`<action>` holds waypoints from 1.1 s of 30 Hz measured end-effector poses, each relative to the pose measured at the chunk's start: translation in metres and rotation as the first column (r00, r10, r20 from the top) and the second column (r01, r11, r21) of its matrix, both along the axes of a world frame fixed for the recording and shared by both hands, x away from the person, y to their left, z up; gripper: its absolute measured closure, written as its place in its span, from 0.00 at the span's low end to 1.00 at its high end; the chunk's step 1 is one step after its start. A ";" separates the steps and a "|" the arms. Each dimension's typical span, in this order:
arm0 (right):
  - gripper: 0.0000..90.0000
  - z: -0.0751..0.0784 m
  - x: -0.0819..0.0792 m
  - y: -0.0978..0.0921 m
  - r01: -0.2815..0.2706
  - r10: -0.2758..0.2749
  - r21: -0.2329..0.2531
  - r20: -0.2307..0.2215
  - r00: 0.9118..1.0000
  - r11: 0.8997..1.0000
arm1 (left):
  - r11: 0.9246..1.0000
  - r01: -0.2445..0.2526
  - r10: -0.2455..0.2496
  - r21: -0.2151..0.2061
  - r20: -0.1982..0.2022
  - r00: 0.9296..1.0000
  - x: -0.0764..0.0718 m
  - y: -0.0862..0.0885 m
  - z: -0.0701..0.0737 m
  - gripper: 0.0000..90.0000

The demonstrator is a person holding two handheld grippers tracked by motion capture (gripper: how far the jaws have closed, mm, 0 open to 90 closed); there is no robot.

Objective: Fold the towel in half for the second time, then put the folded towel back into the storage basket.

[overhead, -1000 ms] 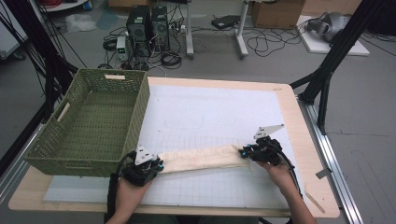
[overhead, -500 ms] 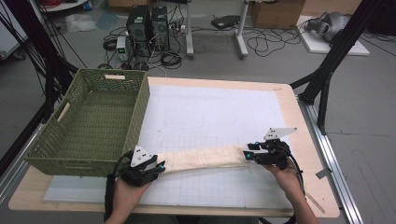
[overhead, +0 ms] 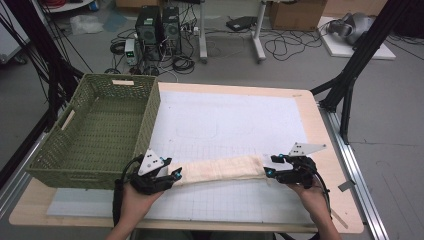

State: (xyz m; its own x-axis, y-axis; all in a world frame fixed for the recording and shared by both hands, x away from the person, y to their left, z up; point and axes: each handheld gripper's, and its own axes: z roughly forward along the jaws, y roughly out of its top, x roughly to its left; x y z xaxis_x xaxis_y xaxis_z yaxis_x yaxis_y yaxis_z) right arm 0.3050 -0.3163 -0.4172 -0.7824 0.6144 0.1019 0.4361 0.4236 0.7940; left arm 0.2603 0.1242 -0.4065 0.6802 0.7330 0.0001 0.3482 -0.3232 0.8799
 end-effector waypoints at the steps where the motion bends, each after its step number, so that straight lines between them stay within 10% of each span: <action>1: 0.45 0.000 0.000 0.001 -0.004 0.004 0.000 0.010 1.000 1.000 | 1.000 0.010 -0.010 0.000 0.005 1.000 0.002 -0.002 0.000 0.56; 33: 0.36 0.001 -0.004 0.005 -0.023 0.023 0.006 0.017 1.000 1.000 | 0.988 0.154 -0.154 0.011 0.030 0.988 0.035 -0.031 0.015 0.55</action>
